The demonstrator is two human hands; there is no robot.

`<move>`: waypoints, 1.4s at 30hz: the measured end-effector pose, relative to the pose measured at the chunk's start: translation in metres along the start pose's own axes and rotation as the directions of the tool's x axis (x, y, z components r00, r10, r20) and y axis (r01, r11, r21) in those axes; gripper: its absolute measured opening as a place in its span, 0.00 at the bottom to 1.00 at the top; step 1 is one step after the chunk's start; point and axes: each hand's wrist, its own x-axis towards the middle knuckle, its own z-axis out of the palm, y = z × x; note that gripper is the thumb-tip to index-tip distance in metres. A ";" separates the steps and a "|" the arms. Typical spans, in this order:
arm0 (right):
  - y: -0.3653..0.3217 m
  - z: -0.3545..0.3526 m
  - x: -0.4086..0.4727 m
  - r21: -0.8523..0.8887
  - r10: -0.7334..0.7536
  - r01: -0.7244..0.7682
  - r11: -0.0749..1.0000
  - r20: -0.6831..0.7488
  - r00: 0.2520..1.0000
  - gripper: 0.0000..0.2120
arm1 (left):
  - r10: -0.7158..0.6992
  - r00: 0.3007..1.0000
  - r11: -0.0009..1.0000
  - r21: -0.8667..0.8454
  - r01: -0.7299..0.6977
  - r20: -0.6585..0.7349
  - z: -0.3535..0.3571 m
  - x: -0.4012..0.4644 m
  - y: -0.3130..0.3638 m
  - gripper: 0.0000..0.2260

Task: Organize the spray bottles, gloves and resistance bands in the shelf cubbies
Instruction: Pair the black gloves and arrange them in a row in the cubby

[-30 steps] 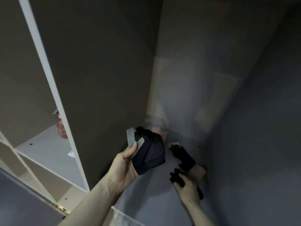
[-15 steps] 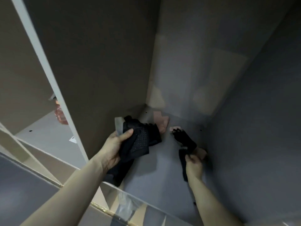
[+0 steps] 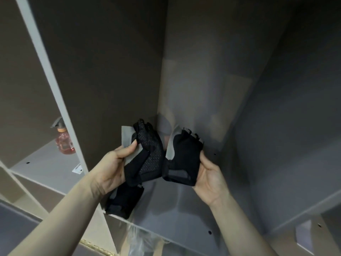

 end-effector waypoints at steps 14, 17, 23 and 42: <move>0.043 0.044 -0.014 -0.812 -0.561 0.575 0.099 0.432 0.707 0.12 | 0.066 0.995 0.986 -0.146 -0.076 -0.077 0.057 -0.003 -0.024 0.18; 0.043 0.042 -0.016 -0.824 -0.548 0.556 0.108 0.417 0.725 0.14 | 0.000 0.999 0.966 -0.259 -0.011 -0.043 0.047 0.001 -0.022 0.18; 0.029 0.035 -0.009 -0.764 -0.553 0.519 0.383 0.260 0.792 0.32 | -0.034 0.998 0.980 -0.196 0.043 0.049 0.037 -0.006 -0.018 0.15; -0.009 0.036 -0.002 -0.397 -0.178 0.115 0.911 -0.127 0.976 0.11 | -0.133 0.990 0.976 -0.167 0.138 0.039 0.008 0.000 0.009 0.23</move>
